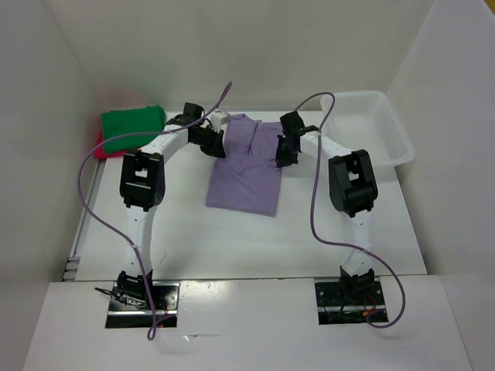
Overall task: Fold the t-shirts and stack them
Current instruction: Fold the folded rectangular tshirt in 1/3 of the way
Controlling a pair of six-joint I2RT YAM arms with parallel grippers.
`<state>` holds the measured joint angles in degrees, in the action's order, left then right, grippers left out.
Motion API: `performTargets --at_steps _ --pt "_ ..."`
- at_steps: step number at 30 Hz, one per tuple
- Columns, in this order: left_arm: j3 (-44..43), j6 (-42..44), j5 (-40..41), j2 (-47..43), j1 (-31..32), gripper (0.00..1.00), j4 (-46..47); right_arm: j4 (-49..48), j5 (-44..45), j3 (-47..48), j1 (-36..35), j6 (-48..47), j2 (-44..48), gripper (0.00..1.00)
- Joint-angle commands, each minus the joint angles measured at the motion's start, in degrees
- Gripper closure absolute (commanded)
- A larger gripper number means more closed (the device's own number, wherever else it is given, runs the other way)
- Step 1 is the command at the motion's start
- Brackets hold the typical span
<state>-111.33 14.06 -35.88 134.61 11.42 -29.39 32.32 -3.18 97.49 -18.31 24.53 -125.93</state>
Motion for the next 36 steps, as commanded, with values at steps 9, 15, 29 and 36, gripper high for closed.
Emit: performTargets --at_steps 9,15,29,36 --pt "1.9 -3.16 -4.38 -6.11 0.8 1.0 6.09 -4.54 7.31 -8.99 2.13 5.17 12.73 1.0" --pt "1.9 -3.17 -0.95 -5.58 0.8 1.0 7.85 -4.54 7.31 -4.7 3.28 4.12 8.08 1.0" --pt "3.93 -3.07 4.41 -3.74 0.8 0.34 7.6 -1.03 4.23 6.91 3.28 -0.71 -2.13 0.43" --pt "8.56 3.92 7.47 -14.17 -1.31 0.23 1.2 4.5 9.33 2.72 1.53 1.55 8.49 0.24"
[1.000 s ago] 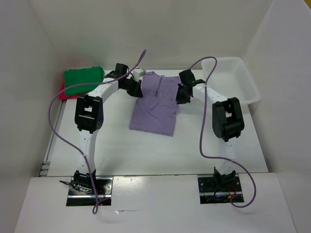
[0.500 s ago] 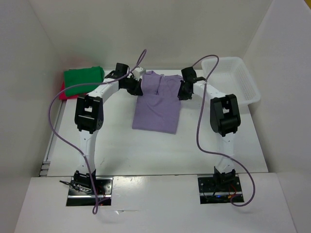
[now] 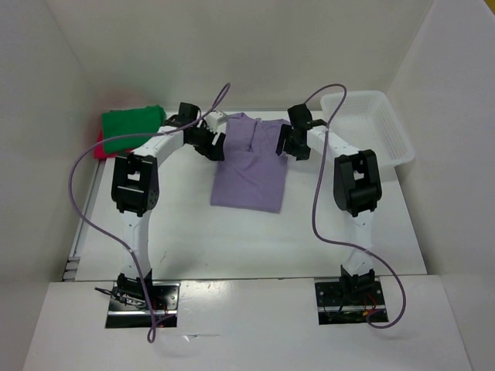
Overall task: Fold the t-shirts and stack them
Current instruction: Fold the folded rectangular tshirt in 1/3 of the way, then grab one side of the 2/3 rectangular tshirt with both arms
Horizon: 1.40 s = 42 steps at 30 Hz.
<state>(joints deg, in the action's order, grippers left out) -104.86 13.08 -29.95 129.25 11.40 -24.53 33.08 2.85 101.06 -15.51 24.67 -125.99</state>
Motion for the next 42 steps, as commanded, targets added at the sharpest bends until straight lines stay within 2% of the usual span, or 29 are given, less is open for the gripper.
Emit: performTargets --at_steps 1,5,6,9,12,21,22,24,25,26,27,28,29,32,36,39,40,42 --pt "3.07 6.15 2.61 -9.71 -1.29 0.22 -5.33 4.35 3.3 -5.12 -1.8 2.31 10.4 0.24" --pt "10.62 8.8 0.44 -12.26 -0.68 0.22 -14.91 4.19 1.55 -18.59 -4.61 7.05 20.07 0.24" --pt "15.16 8.8 -2.01 -12.88 -0.68 0.22 -15.97 3.4 -0.46 -21.22 -5.49 9.06 21.48 0.24" --pt "21.26 5.57 -4.58 -14.47 0.72 0.22 -13.88 -0.9 -5.3 -31.76 -6.9 11.8 25.35 0.27" --pt "25.75 3.01 -5.11 -14.99 2.57 0.22 -10.54 -3.9 -8.46 -34.87 -8.39 13.56 25.36 0.33" --pt "28.12 0.28 -4.67 -13.06 5.48 0.24 -8.16 -6.01 -11.03 -38.55 -11.04 16.03 25.53 0.34" --pt "28.13 0.28 -4.67 -13.06 5.48 0.27 -8.16 -6.01 -11.72 -39.17 -11.04 16.03 25.54 0.34" --pt "29.35 0.89 -5.29 -13.06 6.09 0.39 -8.16 -6.53 -12.34 -40.93 -11.04 16.73 26.85 0.34" --pt "29.88 0.89 -5.29 -13.06 6.09 0.52 -8.16 -6.54 -12.34 -41.46 -11.04 16.73 26.85 0.34" --pt "29.89 0.89 -5.29 -13.06 6.09 0.57 -8.68 -6.54 -12.87 -41.47 -11.56 17.34 26.85 0.34" --pt "30.58 1.5 -5.29 -13.06 6.09 0.67 -8.69 -6.54 -12.87 -42.25 -11.56 17.35 26.85 0.34" --pt "31.11 1.51 -5.29 -13.06 6.09 0.67 -9.21 -6.54 -12.87 -42.78 -11.56 17.87 26.07 0.34" --pt "31.12 1.51 -5.29 -13.06 6.09 0.74 -9.22 -6.54 -12.87 -42.78 -11.56 17.87 26.06 0.34" --pt "31.65 2.04 -5.81 -13.06 6.09 0.83 -9.74 -6.54 -13.39 -44.01 -11.56 17.87 25.54 0.34" --pt "32.17 3.09 -5.82 -14.72 6.09 0.83 -11.67 -6.54 -12.7 -44.01 -11.56 17.87 26.67 0.38" --pt "32.7 5.36 -5.82 -16.48 6.09 0.66 -13.52 -6.54 -12.7 -45.15 -11.56 17.87 27.82 0.41" --pt "33.22 6.07 -5.82 -17.01 6.09 0.53 -14.22 -6.02 -12.7 -45.16 -11.56 17.87 27.82 0.41" --pt "33.92 7.3 -5.29 -18.85 6.09 0.45 -14.83 -5.49 -12.7 -45.16 -11.56 17.35 27.82 0.39"
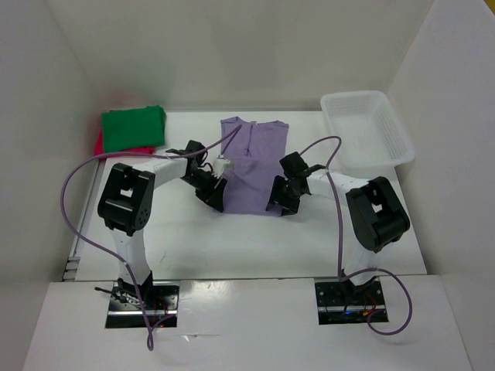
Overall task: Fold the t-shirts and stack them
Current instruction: Grab one side of the 2/3 rectangular tshirt with both arms, then fold the long partially folded tshirt into a neat square
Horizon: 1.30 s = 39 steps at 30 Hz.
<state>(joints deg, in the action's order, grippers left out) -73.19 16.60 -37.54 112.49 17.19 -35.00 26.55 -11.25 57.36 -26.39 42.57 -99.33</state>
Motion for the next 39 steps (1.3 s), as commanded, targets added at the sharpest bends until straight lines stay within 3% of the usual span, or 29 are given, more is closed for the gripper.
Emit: performTargets --at_steps 1,10,12,13,14,16,17,18,20,28,33,39 --pt "2.26 4.31 2.82 -2.1 0.3 0.42 -4.37 1.05 1.4 -1.47 -0.68 -0.55 1.16 0.39" --pt "1.57 3.88 0.0 2.91 0.83 0.37 -5.95 1.05 0.79 -3.14 -0.68 -1.17 1.25 0.41" --pt "0.94 3.26 0.01 3.44 0.83 0.44 -4.9 0.53 0.17 -3.14 -0.68 -1.69 1.24 0.5" --pt "0.94 3.26 0.01 3.44 0.83 0.51 -4.9 0.53 0.17 -3.14 -0.68 -1.7 1.24 0.67" --pt "0.94 2.74 0.01 3.44 0.83 0.64 -4.9 0.53 0.17 -3.14 -0.68 -1.7 1.24 0.75" --pt "0.94 2.74 0.01 3.44 0.83 0.76 -4.9 0.53 0.17 -3.14 -0.68 -1.7 1.24 0.95" --pt "0.42 2.74 0.01 3.44 0.83 0.82 -4.9 0.53 0.17 -3.14 -0.68 -1.7 1.24 0.99" --pt "0.41 2.74 -0.69 3.44 0.83 0.95 -4.9 0.53 0.17 -3.14 -0.68 -2.22 1.24 1.0" --pt "-0.11 3.35 -0.69 2.3 1.35 1.0 -6.03 1.05 0.17 -2.61 -0.68 -2.22 1.77 1.0" --pt "-1.78 11.43 1.85 -3.58 1.35 1.0 -17.54 9.12 1.31 -1.47 -0.68 -4.6 8.7 1.0" --pt "1.2 15.66 3.17 -7.18 1.35 1.0 -27.21 16.07 1.31 -2.61 -5.85 -3.99 15.73 1.0" --pt "-0.98 18.81 4.84 -11.93 2.5 1.0 -36.52 25.04 -0.53 -3.14 -11.13 -0.38 23.9 1.0"
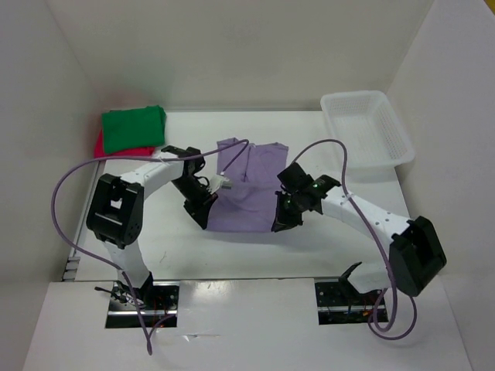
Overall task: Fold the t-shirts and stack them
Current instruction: Fold the long partially folded tshirt into a neat square
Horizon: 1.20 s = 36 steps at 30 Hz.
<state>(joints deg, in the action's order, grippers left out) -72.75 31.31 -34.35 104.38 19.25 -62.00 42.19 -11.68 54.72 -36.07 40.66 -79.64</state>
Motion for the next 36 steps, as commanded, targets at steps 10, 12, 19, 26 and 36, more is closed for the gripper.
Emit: performTargets --at_steps 10,12,19,26,36 --pt "-7.04 -3.8 7.99 -15.52 6.24 1.0 -12.45 17.92 -11.24 2.13 -6.02 6.53 15.73 1.0" --pt "-10.81 -4.5 6.84 -14.91 6.24 1.0 -12.45 19.32 -11.87 3.81 -6.02 7.24 16.27 1.0" --pt "-27.6 -6.08 2.88 -7.27 2.65 1.0 -12.45 20.48 -14.33 7.86 -0.07 1.82 13.46 1.0" --pt "-37.1 -6.09 -2.56 3.89 -1.93 1.0 -12.45 15.12 -19.16 10.14 15.94 -10.16 2.57 1.0" --pt "-52.75 -9.24 -5.47 17.6 -5.71 1.0 -11.13 9.31 -21.98 16.12 23.15 -13.59 -11.15 1.0"
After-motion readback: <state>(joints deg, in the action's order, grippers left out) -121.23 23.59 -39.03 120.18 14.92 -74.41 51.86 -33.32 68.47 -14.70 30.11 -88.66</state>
